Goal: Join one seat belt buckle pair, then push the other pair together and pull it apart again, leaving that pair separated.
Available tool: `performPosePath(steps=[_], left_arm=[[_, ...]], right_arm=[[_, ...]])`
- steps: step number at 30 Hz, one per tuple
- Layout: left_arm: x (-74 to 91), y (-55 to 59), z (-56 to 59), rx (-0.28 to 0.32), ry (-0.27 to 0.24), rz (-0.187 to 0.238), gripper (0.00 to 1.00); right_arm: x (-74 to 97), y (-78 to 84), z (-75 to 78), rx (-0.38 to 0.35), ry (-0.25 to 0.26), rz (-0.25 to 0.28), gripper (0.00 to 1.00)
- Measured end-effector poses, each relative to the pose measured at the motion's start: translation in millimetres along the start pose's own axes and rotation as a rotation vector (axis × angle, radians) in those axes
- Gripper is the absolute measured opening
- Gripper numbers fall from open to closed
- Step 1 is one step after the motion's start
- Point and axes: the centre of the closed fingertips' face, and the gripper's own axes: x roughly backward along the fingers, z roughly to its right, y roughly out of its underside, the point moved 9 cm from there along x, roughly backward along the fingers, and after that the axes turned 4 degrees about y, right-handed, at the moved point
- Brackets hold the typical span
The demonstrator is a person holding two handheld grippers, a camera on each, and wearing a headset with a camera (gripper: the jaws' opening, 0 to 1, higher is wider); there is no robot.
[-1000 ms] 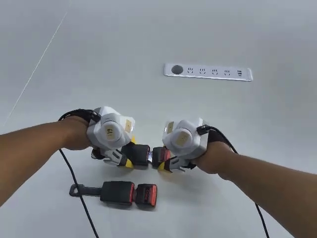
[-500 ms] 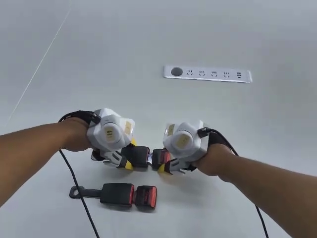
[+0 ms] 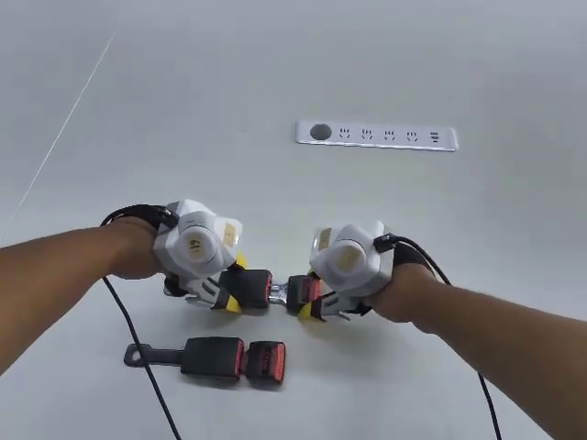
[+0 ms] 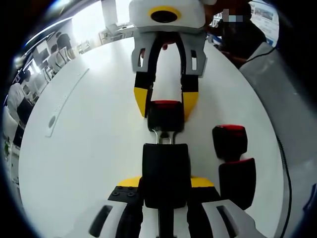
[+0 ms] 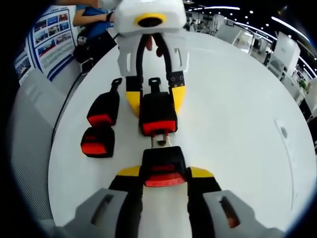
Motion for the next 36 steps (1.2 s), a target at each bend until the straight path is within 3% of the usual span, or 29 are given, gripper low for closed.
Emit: performPosePath(steps=[36], left_arm=[[-0.2,-1.7,0.4,0.006,0.0,-0.019,0.35]], right_arm=[[48.6,70.7,3.5,-0.053,0.028,-0.035,0.35]])
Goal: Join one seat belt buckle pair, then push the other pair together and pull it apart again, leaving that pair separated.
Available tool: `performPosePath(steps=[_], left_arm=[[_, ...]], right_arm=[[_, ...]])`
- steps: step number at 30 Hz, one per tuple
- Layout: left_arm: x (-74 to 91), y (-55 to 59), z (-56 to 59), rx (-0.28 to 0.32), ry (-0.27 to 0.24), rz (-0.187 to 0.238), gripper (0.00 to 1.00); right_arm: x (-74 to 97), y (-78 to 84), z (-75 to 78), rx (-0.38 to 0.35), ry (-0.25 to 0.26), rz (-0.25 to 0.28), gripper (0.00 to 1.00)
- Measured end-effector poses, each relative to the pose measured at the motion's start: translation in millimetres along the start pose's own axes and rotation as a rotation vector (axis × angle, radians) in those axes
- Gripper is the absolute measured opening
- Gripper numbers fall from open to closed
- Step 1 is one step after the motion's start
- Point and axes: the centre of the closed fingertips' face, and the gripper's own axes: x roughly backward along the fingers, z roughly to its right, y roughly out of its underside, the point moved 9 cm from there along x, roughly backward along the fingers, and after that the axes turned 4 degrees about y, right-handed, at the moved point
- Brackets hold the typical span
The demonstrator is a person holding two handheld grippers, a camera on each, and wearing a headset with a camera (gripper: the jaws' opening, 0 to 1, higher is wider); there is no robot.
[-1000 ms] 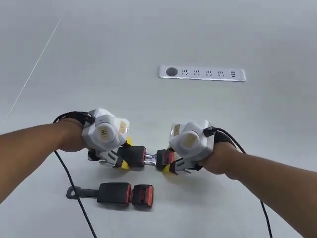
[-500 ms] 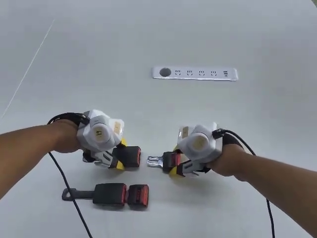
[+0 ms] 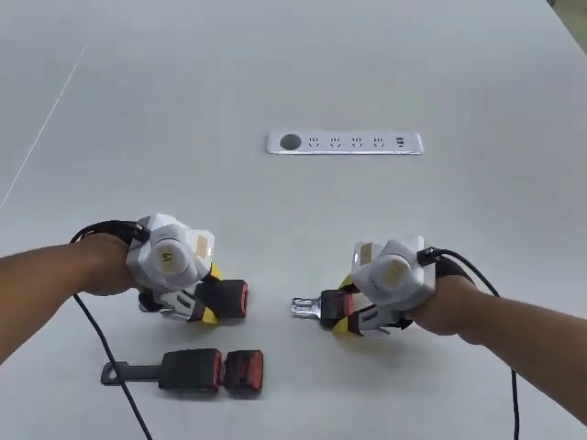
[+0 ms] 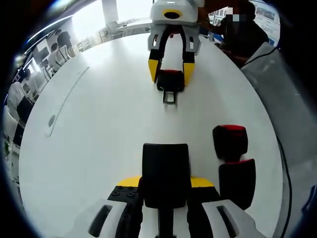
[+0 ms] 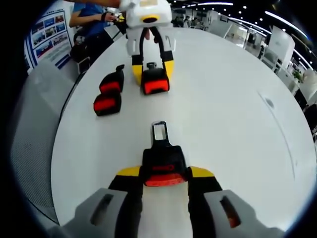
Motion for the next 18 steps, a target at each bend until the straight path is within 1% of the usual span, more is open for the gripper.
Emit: performPosePath(steps=[5,18], left_arm=[[0.3,-0.5,0.5,0.001,-0.001,0.0,0.35],[5.2,-9.2,6.3,0.004,-0.002,0.001,0.35]], right_arm=[[4.4,5.4,0.8,-0.002,0.004,-0.008,0.35],[22.1,28.4,4.9,-0.024,0.015,-0.022,0.36]])
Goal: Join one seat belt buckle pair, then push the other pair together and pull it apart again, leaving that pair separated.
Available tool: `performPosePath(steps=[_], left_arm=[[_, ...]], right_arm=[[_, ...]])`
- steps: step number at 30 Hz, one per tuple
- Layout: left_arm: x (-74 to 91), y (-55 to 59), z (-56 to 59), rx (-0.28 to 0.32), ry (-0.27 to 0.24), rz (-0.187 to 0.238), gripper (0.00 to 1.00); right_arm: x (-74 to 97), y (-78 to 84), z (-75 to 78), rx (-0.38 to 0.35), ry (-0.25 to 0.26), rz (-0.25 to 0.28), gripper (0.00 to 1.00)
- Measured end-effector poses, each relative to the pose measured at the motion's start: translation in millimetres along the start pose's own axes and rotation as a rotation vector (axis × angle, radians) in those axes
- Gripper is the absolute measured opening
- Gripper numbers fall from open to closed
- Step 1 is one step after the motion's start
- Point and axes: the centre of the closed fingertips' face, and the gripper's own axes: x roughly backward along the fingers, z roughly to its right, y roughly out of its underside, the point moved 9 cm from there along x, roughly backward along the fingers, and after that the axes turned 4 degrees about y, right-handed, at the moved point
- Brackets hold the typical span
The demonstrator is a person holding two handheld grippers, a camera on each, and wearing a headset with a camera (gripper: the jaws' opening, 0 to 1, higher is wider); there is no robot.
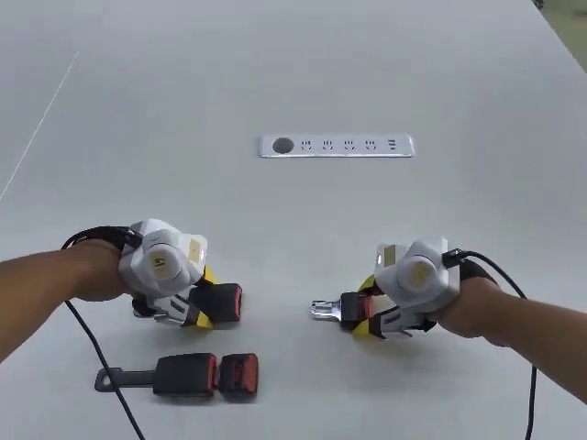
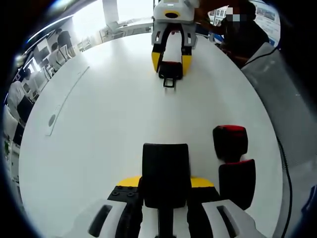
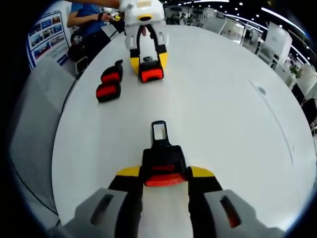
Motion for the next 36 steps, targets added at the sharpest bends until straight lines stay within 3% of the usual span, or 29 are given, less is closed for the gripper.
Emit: performPosePath(steps=[36], left_arm=[[-4.5,9.4,-7.4,-0.009,0.006,-0.008,0.35]], right_arm=[[23.7,36.6,4.5,-0.026,0.01,-0.041,0.36]])
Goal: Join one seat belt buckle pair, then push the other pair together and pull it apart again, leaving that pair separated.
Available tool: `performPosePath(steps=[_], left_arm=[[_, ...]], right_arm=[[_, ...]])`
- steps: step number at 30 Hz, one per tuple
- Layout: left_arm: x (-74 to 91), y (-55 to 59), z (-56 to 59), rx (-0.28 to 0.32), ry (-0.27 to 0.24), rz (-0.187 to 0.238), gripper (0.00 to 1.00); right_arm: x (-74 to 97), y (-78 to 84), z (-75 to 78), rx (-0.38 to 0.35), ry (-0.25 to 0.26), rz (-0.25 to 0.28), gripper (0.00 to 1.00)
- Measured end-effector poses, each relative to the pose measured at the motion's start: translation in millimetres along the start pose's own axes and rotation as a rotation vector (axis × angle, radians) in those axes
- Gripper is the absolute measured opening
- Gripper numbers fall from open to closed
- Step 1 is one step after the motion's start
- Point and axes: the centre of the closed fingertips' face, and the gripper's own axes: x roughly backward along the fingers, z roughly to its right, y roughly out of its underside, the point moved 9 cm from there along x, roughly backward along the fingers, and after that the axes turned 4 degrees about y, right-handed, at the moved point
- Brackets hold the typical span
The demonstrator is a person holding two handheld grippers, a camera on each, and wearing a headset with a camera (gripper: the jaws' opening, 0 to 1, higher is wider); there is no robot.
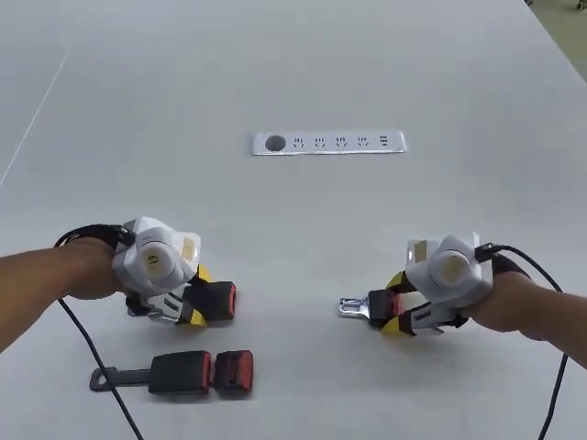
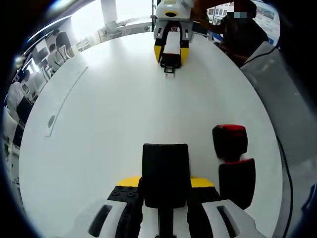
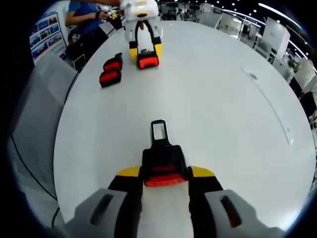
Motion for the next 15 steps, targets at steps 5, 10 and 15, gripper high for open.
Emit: performPosePath(steps=[5,10,15], left_arm=[[-0.1,0.7,-0.5,-0.003,0.004,-0.001,0.35],[0.2,1.3,-0.4,-0.005,0.001,0.006,0.35],[0.5,-1.3,-0.4,0.037,-0.014,-0.016,0.36]], right_arm=[[0.9,1.7,0.6,-0.004,0.002,0.001,0.37],[1.7,2.6,1.1,-0.025,0.006,0.006,0.37],[2.1,1.7,-2.0,-0.013,0.024,-0.006,0.42]])
